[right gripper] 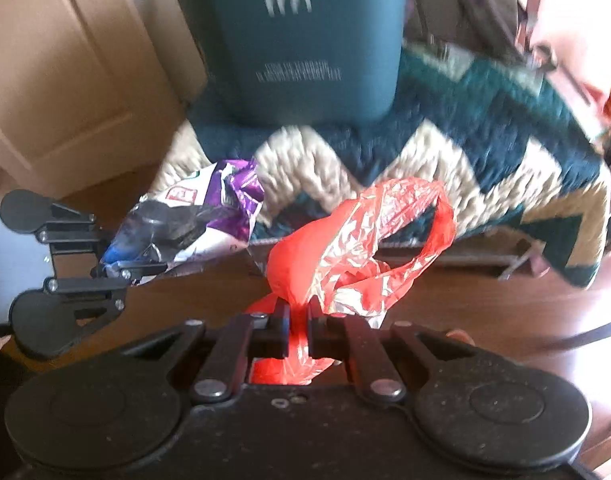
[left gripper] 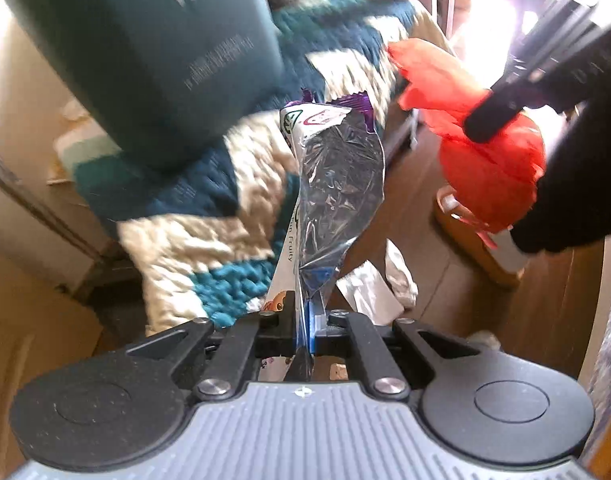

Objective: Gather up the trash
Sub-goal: 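Carry the cookie bag and red plastic bag up over the teal wastebasket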

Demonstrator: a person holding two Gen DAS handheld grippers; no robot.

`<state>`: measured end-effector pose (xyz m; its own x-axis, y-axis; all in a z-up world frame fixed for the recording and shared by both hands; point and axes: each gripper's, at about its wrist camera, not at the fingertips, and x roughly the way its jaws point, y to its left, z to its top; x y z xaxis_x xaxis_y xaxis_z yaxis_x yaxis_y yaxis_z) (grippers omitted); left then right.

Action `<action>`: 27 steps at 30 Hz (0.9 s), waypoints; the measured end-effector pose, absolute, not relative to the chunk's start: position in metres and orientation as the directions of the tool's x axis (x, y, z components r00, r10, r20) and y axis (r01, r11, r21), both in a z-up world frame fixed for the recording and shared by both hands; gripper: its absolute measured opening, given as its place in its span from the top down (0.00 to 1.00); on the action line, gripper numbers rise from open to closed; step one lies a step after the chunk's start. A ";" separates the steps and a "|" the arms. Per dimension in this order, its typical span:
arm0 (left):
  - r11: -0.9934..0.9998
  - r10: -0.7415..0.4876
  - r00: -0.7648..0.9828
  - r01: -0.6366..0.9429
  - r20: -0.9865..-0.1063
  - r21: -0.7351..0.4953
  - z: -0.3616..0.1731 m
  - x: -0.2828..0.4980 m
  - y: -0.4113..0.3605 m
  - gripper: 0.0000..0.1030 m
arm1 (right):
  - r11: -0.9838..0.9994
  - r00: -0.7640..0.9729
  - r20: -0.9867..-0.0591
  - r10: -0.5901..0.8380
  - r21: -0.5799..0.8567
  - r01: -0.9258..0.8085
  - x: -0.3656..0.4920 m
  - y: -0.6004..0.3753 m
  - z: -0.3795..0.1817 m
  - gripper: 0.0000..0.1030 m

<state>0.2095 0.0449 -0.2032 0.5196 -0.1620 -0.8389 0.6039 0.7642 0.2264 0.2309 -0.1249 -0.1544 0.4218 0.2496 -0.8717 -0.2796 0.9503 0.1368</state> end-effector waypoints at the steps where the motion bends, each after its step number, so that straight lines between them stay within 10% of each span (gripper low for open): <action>1: 0.781 -0.157 0.531 0.583 -0.833 0.224 -0.194 0.207 0.043 0.96 | 0.948 0.439 -0.861 0.256 0.135 -0.289 0.226 -0.128 -0.141 0.94; 27: 0.966 -0.186 0.806 0.255 -0.562 0.046 0.072 0.236 0.043 0.95 | 0.903 0.795 -0.496 0.349 -0.048 -0.426 0.247 -0.145 0.099 0.94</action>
<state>0.2362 0.0432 0.0722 0.8057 -0.1859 -0.5624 0.2548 0.9659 0.0457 0.2472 -0.1452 0.0995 0.7954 0.3486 -0.4958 -0.4260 0.9034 -0.0482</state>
